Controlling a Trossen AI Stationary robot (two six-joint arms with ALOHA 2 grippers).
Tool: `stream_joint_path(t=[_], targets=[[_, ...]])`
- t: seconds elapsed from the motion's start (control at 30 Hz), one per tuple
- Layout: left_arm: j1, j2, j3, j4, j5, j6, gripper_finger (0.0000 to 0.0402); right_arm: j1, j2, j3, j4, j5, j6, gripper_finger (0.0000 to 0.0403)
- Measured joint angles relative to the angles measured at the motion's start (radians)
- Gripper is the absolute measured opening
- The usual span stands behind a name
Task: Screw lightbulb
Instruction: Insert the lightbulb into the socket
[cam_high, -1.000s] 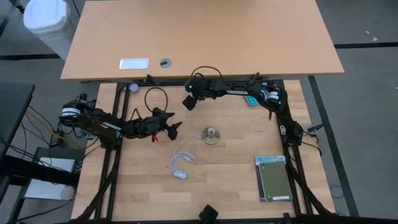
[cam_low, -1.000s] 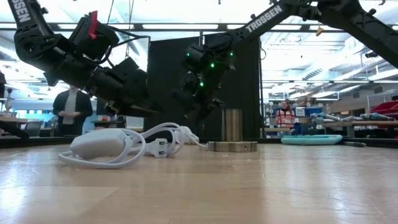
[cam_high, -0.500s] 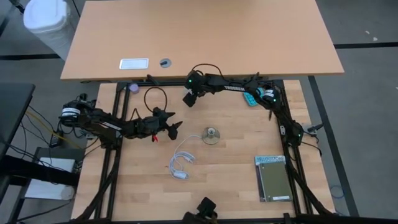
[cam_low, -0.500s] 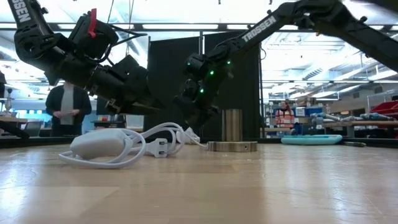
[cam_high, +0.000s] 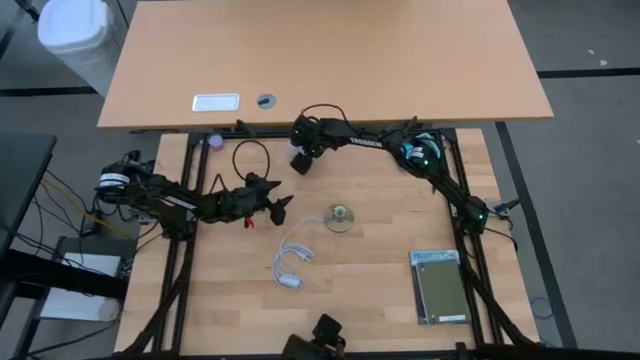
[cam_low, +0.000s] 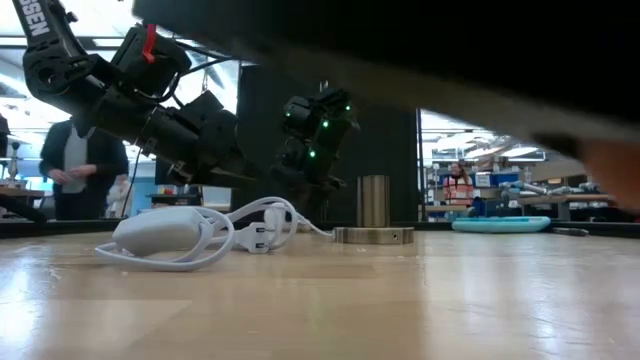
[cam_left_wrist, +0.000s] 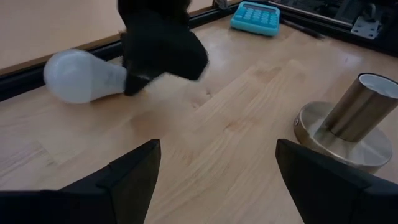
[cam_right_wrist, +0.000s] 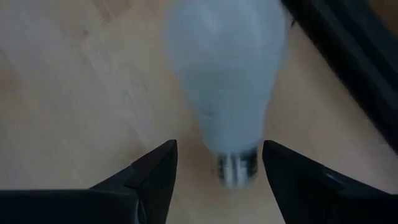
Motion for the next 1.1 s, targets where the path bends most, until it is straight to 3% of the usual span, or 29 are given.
stream_joint_path(t=[0.37, 0.57, 0.7, 0.87, 0.93, 1.1], targets=[[-0.001, -0.022, 0.001, -0.036, -0.002, 0.028, 0.0323, -0.003, 0.000, 0.001, -0.008, -0.027, -0.076, 0.0227], [-0.001, -0.029, 0.000, -0.112, -0.142, 0.027, 0.0323, 0.028, 0.000, 0.001, 0.010, -0.045, -0.165, 0.0188], [0.000, -0.029, 0.000, -0.209, -0.225, 0.020, 0.0323, 0.062, 0.000, 0.001, -0.012, 0.042, -0.245, 0.0148], [0.000, -0.029, 0.000, -0.295, -0.255, -0.003, 0.0323, 0.071, -0.001, 0.106, -0.149, 0.098, -0.299, 0.0142], [-0.001, -0.029, 0.000, -0.293, -0.256, -0.002, 0.0323, 0.065, -0.001, 0.190, -0.285, 0.118, -0.261, 0.0144], [-0.001, -0.055, 0.000, -0.309, -0.251, 0.031, 0.0323, 0.088, -0.114, 0.151, -0.443, -0.048, -0.174, 0.0158]])
